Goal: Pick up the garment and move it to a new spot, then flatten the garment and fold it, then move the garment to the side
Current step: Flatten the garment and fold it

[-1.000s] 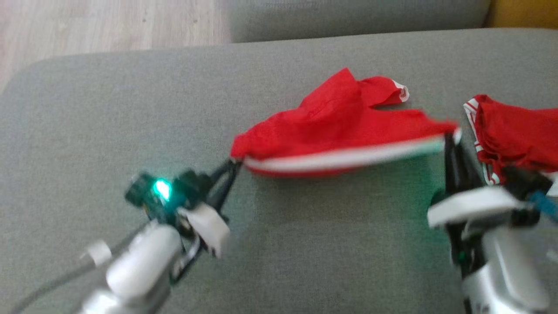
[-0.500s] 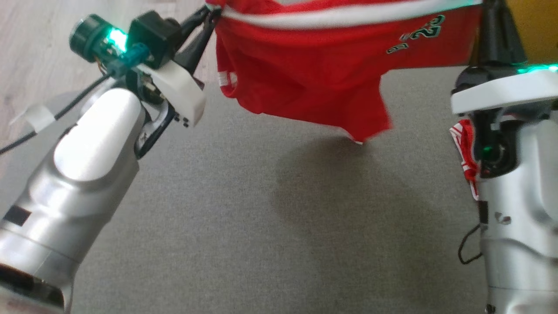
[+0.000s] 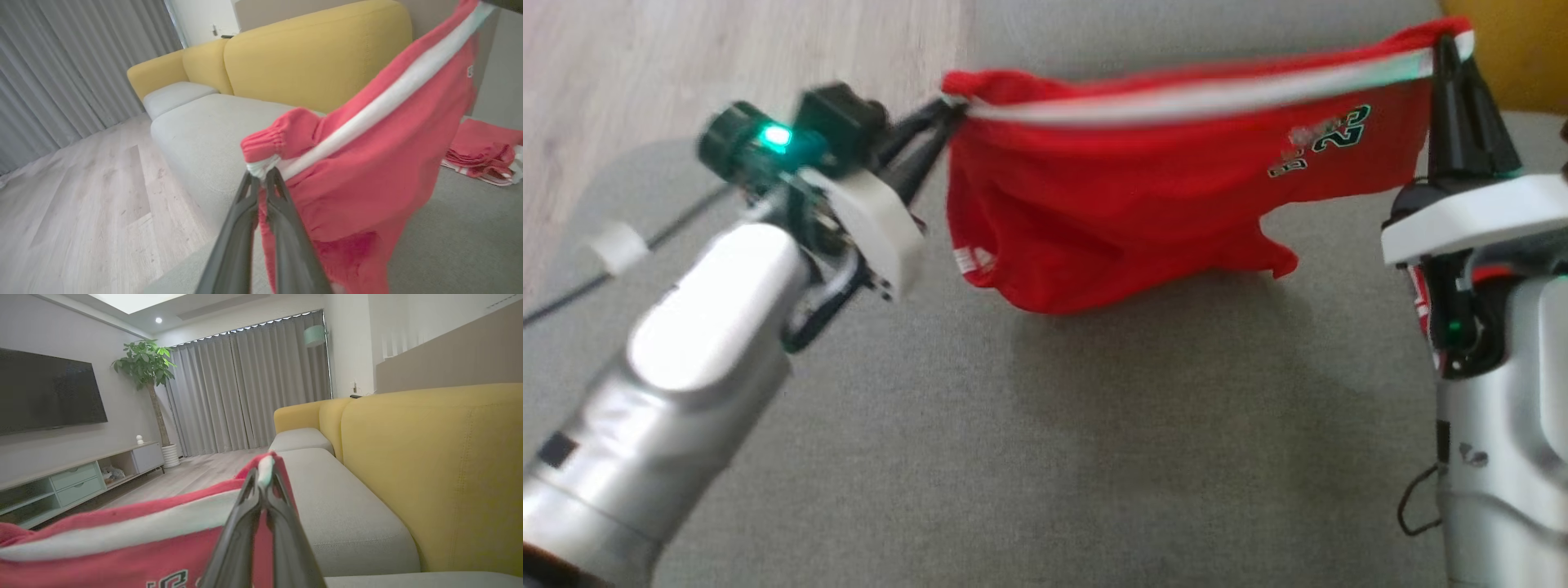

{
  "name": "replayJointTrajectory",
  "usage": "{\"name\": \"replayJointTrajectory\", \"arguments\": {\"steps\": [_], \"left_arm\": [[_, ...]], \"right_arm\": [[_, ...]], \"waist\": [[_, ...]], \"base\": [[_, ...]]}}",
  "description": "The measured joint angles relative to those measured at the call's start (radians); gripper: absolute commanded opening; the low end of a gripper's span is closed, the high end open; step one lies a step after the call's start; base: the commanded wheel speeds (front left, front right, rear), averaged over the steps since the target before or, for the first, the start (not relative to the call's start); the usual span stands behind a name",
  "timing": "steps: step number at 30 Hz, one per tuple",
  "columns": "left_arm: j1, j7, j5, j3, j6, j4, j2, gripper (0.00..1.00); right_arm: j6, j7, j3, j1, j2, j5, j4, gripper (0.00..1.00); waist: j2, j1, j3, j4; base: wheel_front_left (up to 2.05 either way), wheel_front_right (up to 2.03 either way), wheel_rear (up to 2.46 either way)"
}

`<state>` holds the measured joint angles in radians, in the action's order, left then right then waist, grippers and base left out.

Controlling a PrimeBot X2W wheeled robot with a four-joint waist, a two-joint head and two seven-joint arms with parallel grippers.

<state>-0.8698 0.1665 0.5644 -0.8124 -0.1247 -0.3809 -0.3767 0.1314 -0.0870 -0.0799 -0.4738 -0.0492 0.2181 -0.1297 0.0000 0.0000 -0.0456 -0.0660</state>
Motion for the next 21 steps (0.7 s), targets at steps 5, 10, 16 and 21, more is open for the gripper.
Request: {"name": "replayJointTrajectory", "arguments": {"steps": [5, 10, 16, 21], "left_arm": [[-0.046, 0.054, 0.064, 0.049, 0.0, -0.025, -0.033, 0.0], [-0.215, 0.063, 0.049, 0.06, -0.001, -0.093, -0.041, 0.0], [-0.481, -0.065, -0.036, 0.102, 0.006, -0.239, -0.032, 0.0], [-0.586, -0.201, -0.058, 0.112, 0.006, -0.361, 0.021, 0.0]], "right_arm": [[0.0, -0.048, 0.016, -0.089, 0.001, -0.008, -0.019, 0.0], [0.0, -0.033, 0.051, -0.344, -0.001, -0.035, -0.136, 0.0], [0.0, 0.142, 0.078, -0.711, -0.005, -0.102, -0.377, 0.0], [0.0, 0.264, 0.056, -0.836, -0.009, -0.143, -0.59, 0.0]], "waist": [[0.0, 0.0, -0.077, 0.005], [0.0, 0.0003, -0.194, 0.021], [0.0, 0.0006, -0.338, 0.049], [-0.0001, 0.0006, -0.412, 0.075]], "base": [[0.0, 0.0, 0.0], [0.0, 0.0, 0.0], [0.0, 0.0, 0.0], [0.0, 0.0, 0.0]]}}
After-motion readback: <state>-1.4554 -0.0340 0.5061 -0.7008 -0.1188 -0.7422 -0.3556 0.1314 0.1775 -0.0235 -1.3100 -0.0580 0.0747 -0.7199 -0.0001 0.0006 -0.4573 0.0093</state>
